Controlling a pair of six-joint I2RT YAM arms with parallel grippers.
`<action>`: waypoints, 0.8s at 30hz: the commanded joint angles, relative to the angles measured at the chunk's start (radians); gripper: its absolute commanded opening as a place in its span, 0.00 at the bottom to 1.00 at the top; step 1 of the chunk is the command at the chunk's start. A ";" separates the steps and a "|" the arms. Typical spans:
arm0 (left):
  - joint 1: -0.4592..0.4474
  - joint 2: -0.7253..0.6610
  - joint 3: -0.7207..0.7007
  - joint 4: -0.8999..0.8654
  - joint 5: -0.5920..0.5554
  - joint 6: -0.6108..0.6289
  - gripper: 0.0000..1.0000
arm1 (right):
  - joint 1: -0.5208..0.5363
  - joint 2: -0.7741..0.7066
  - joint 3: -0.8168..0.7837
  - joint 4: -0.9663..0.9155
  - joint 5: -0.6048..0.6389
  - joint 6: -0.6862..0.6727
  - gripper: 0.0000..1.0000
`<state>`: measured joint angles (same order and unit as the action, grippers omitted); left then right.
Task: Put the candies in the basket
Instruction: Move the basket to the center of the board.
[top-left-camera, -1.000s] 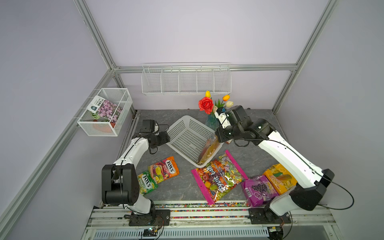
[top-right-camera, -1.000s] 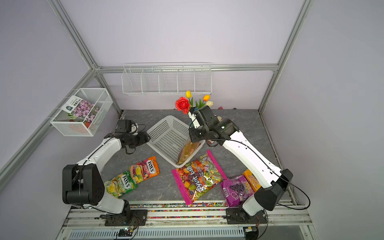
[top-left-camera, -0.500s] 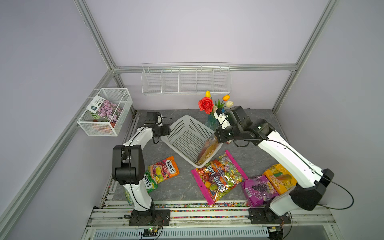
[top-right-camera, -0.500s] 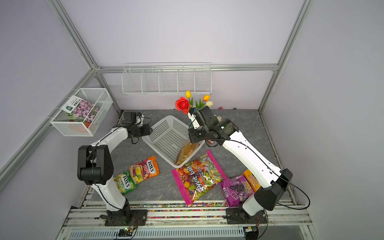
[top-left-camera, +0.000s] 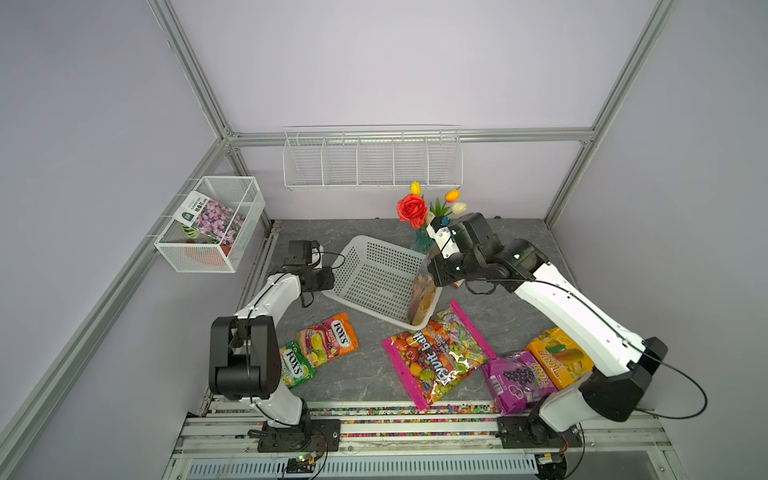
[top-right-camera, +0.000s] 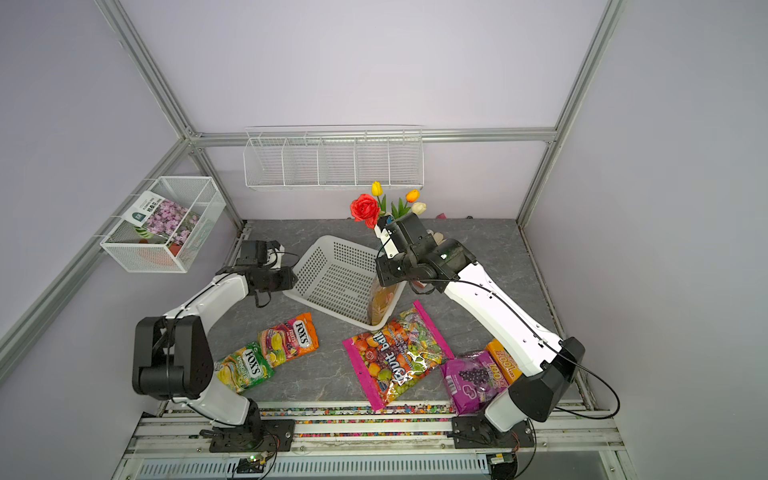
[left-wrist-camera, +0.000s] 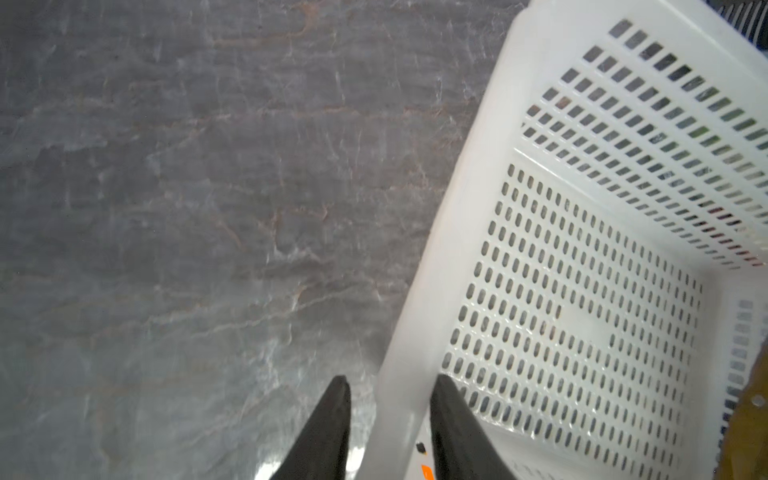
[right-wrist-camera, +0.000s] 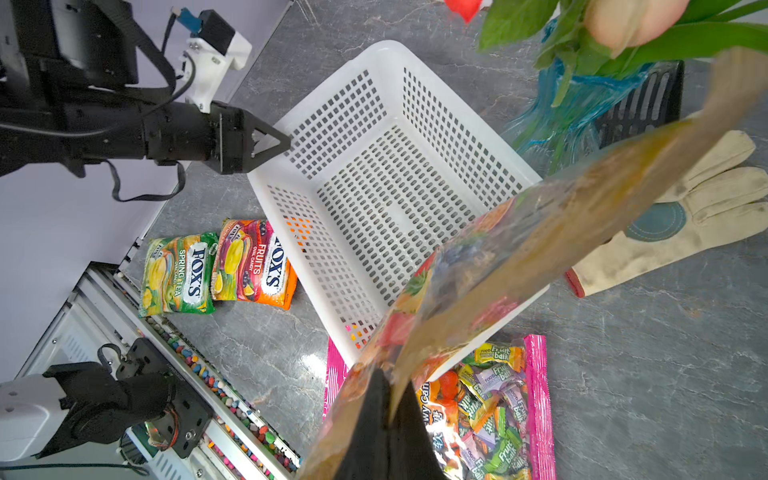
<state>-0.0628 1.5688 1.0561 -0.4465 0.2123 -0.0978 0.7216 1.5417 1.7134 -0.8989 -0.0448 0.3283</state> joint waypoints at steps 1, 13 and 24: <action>0.000 -0.099 -0.061 -0.034 0.016 -0.036 0.36 | 0.015 -0.064 -0.008 0.132 -0.062 0.018 0.00; -0.020 -0.340 -0.300 -0.026 -0.004 -0.369 0.38 | 0.110 0.005 0.081 0.266 -0.125 0.046 0.00; -0.020 -0.334 -0.339 0.004 0.101 -0.424 0.41 | 0.243 0.265 0.381 0.246 -0.024 0.010 0.00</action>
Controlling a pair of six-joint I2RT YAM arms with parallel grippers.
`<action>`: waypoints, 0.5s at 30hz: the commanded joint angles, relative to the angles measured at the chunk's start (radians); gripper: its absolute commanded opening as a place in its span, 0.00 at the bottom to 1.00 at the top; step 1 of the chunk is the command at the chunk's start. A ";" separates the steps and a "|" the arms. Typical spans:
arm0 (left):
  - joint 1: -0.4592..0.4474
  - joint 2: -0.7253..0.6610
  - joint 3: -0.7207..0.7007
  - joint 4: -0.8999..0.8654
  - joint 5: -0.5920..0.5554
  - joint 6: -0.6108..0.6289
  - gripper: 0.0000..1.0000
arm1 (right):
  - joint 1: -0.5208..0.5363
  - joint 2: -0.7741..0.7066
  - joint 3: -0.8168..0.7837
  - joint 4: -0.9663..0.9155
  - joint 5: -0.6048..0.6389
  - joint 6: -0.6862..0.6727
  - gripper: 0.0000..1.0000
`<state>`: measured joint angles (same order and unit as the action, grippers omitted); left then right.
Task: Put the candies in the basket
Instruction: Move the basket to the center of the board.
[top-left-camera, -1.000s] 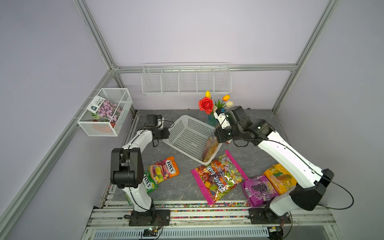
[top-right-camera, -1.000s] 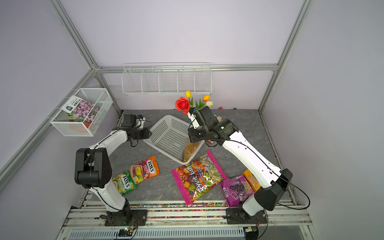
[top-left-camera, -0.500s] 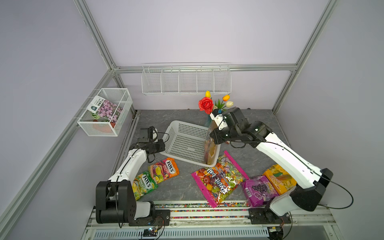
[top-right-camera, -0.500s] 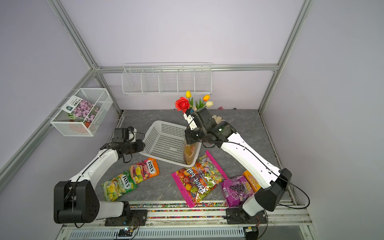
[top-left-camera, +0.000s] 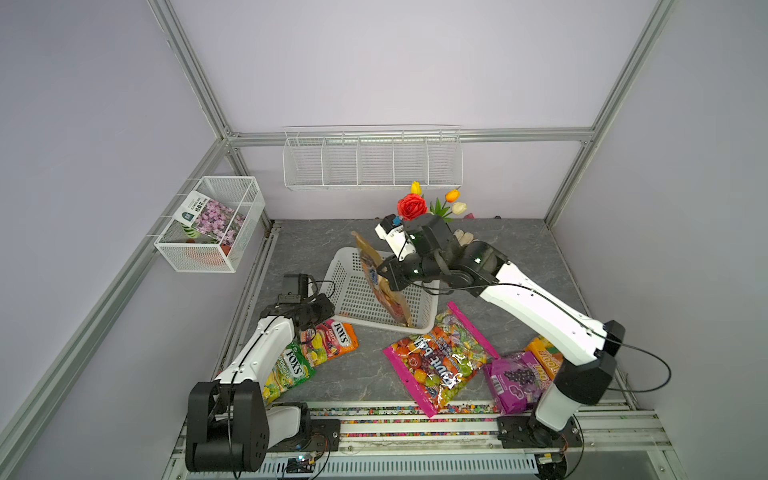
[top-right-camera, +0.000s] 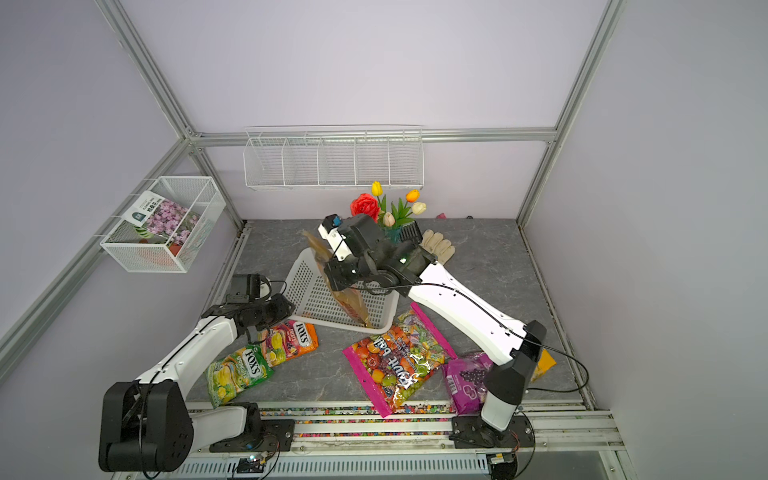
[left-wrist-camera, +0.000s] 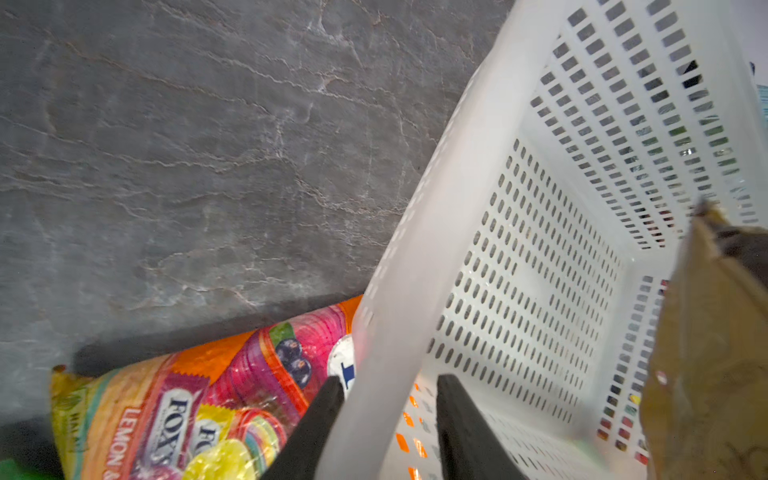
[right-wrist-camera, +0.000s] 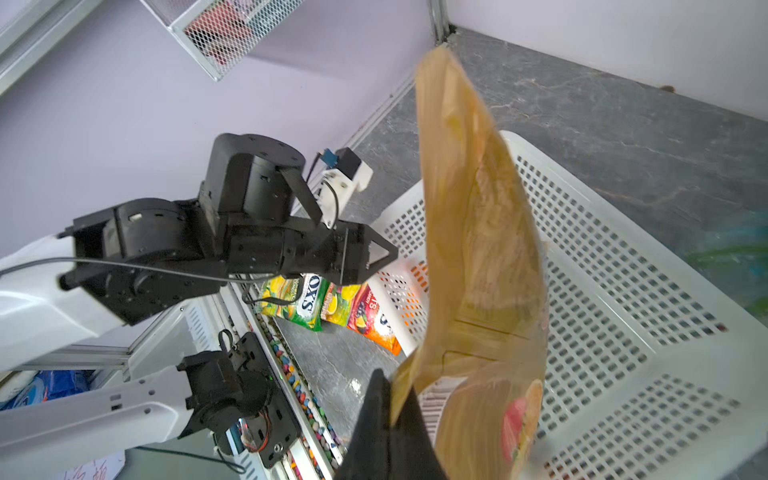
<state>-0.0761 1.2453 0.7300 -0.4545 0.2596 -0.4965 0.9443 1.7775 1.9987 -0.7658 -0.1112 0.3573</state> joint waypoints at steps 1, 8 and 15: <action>-0.007 -0.022 -0.015 0.010 0.058 -0.029 0.42 | 0.024 0.061 0.130 0.117 0.063 -0.007 0.00; -0.007 -0.074 -0.045 0.012 0.105 -0.064 0.42 | 0.026 0.256 0.359 0.135 0.178 0.117 0.00; -0.007 -0.066 -0.068 0.033 0.124 -0.095 0.45 | 0.028 0.346 0.450 0.179 0.288 0.250 0.00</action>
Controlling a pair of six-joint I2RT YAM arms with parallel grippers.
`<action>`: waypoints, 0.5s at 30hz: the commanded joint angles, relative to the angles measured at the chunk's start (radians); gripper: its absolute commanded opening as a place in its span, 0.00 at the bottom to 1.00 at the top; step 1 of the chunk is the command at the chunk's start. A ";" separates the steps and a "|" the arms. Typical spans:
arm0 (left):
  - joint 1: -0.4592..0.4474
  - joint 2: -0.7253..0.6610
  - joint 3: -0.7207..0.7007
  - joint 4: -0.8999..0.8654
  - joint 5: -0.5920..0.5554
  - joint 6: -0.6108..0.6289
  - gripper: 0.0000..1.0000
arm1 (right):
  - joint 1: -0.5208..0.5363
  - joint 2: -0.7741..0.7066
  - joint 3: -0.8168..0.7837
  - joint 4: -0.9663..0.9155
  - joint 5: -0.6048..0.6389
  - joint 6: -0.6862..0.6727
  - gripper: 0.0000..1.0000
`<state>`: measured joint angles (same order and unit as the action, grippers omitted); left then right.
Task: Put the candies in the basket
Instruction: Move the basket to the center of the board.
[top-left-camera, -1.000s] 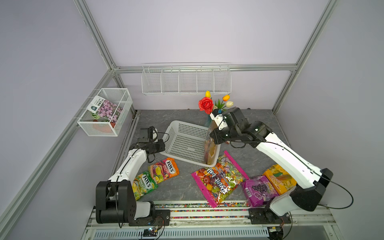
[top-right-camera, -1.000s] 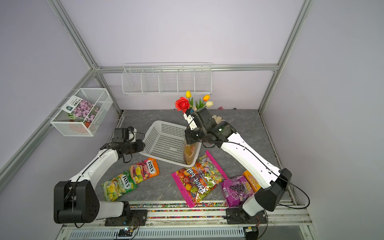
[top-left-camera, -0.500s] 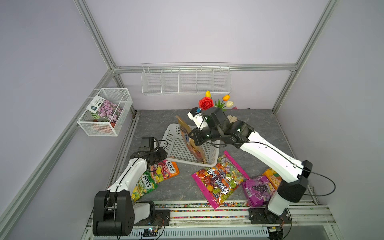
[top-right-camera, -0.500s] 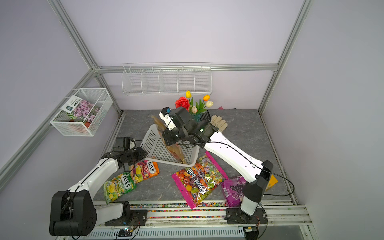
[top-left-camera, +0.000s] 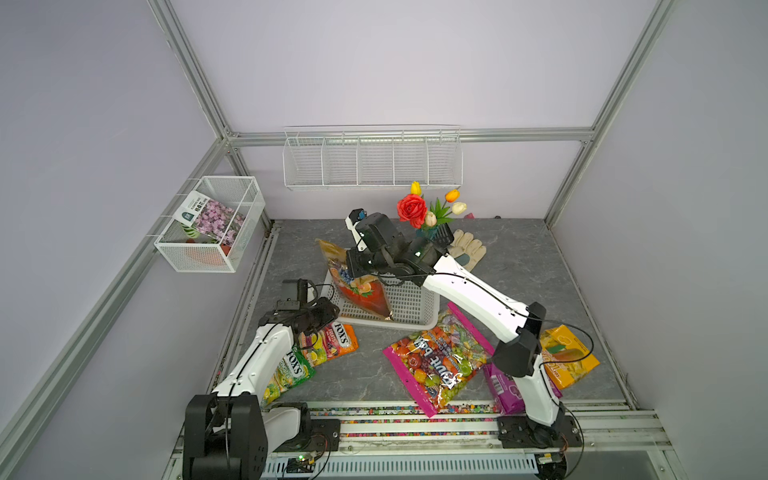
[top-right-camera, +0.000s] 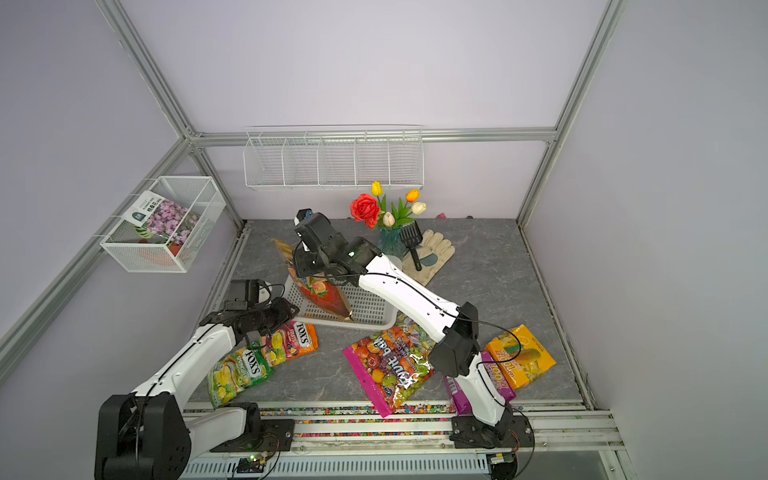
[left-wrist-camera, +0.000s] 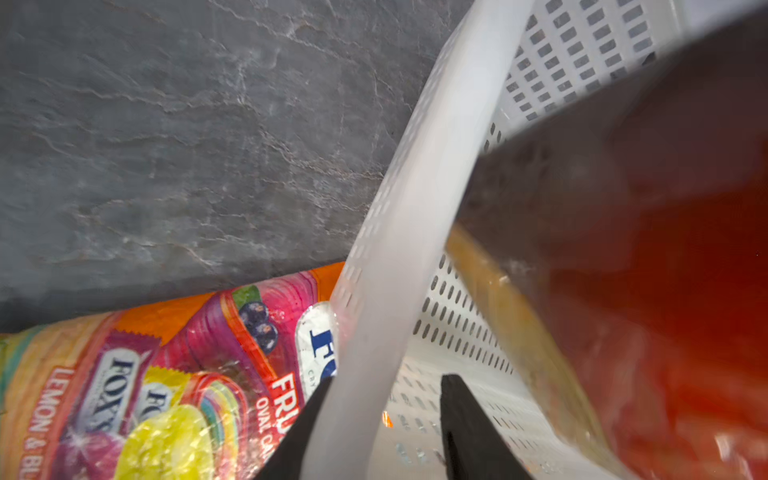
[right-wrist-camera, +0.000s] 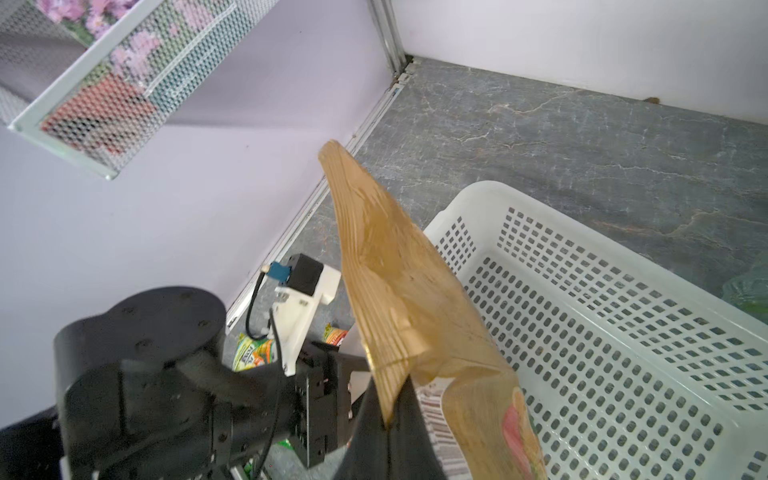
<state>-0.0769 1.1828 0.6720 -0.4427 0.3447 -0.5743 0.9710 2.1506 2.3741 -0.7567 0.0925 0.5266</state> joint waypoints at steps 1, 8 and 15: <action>-0.006 -0.003 -0.007 0.022 0.043 -0.019 0.45 | 0.003 -0.022 0.081 0.175 0.102 0.101 0.00; -0.006 -0.002 -0.001 0.031 0.063 -0.025 0.46 | 0.018 0.012 0.084 0.255 0.168 0.193 0.00; -0.006 -0.015 0.000 0.035 0.075 -0.046 0.47 | 0.044 0.031 0.088 0.313 0.251 0.241 0.00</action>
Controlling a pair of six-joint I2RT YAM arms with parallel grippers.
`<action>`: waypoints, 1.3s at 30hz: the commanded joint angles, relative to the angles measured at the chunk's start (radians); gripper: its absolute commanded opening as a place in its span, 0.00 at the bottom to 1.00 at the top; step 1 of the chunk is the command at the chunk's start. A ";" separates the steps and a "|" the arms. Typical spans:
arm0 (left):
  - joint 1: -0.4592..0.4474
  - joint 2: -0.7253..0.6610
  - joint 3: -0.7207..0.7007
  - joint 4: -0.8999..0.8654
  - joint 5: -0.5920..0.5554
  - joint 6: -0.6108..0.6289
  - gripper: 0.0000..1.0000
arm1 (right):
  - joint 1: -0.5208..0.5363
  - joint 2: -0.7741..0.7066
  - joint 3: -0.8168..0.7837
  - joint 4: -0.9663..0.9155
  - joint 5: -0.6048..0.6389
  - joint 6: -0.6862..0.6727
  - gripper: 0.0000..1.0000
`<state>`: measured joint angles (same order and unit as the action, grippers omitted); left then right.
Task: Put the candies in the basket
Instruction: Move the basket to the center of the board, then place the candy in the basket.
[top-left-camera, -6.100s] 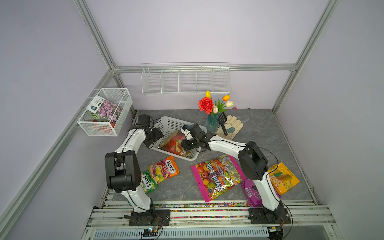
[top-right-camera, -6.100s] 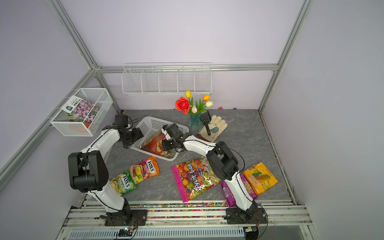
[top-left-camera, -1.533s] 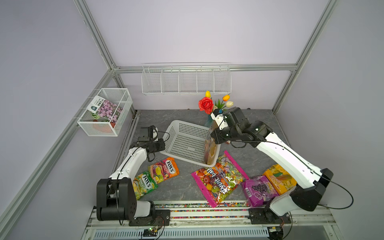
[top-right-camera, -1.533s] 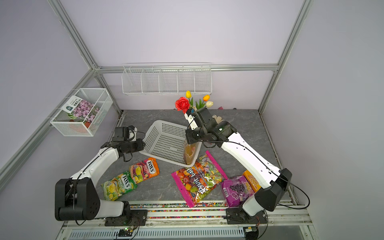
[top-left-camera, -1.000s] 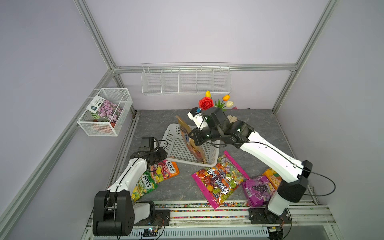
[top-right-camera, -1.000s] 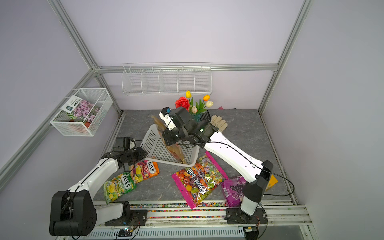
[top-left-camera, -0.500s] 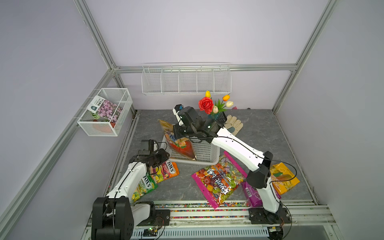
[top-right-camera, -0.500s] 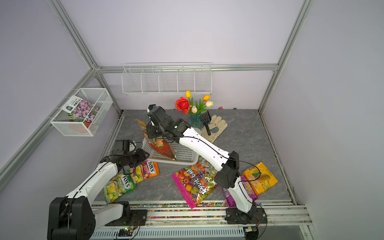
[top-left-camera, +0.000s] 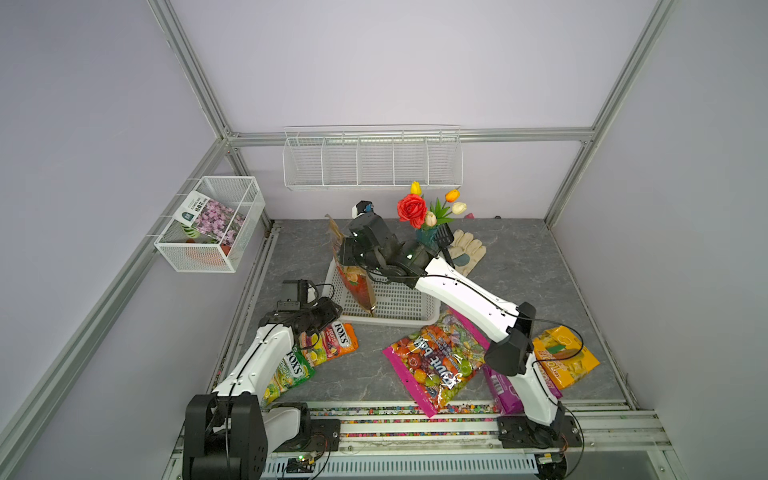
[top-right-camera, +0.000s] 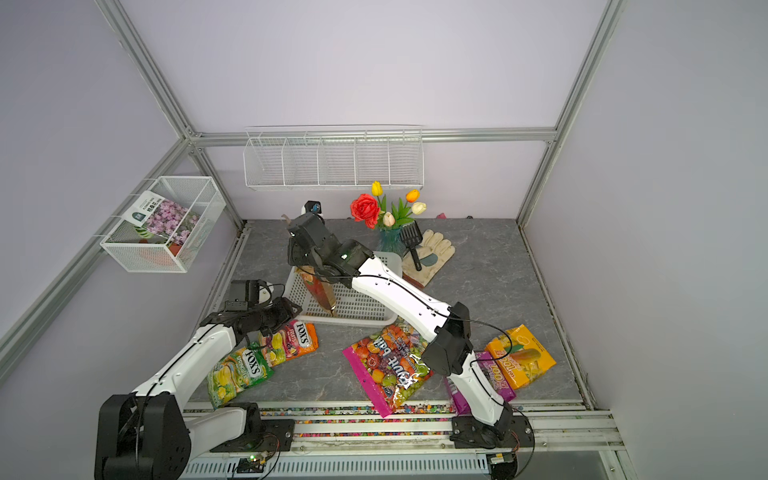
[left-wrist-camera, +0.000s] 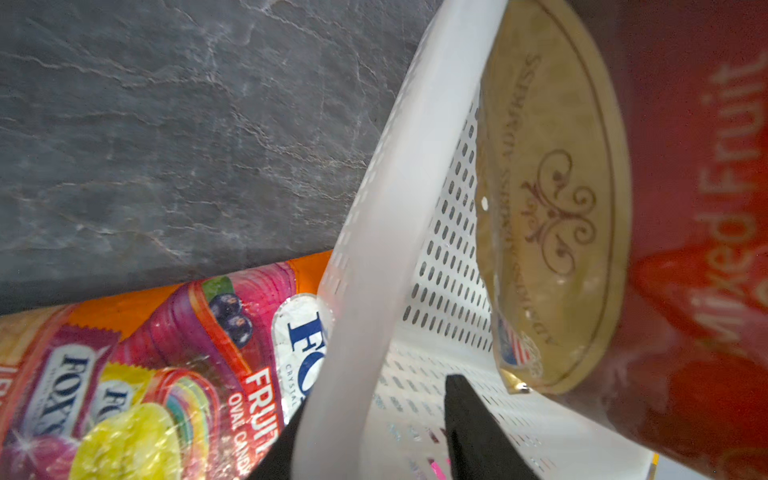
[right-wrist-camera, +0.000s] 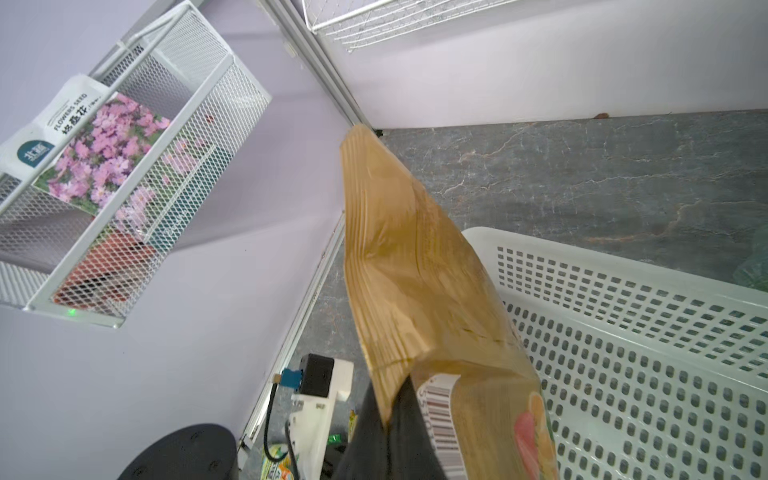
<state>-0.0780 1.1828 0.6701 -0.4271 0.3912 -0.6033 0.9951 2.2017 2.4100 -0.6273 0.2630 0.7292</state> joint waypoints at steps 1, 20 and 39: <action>-0.005 -0.018 0.001 0.022 0.032 -0.018 0.48 | 0.023 -0.015 0.052 0.186 0.090 0.046 0.00; -0.002 -0.138 -0.020 0.005 -0.059 -0.145 0.72 | 0.039 0.062 0.023 0.342 0.105 0.202 0.00; 0.012 -0.199 0.147 -0.197 -0.304 -0.141 1.00 | 0.048 0.035 0.021 0.405 0.199 0.261 0.00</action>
<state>-0.0711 0.9947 0.7795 -0.5793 0.1543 -0.7738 1.0306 2.3150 2.4100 -0.3981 0.4061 0.9810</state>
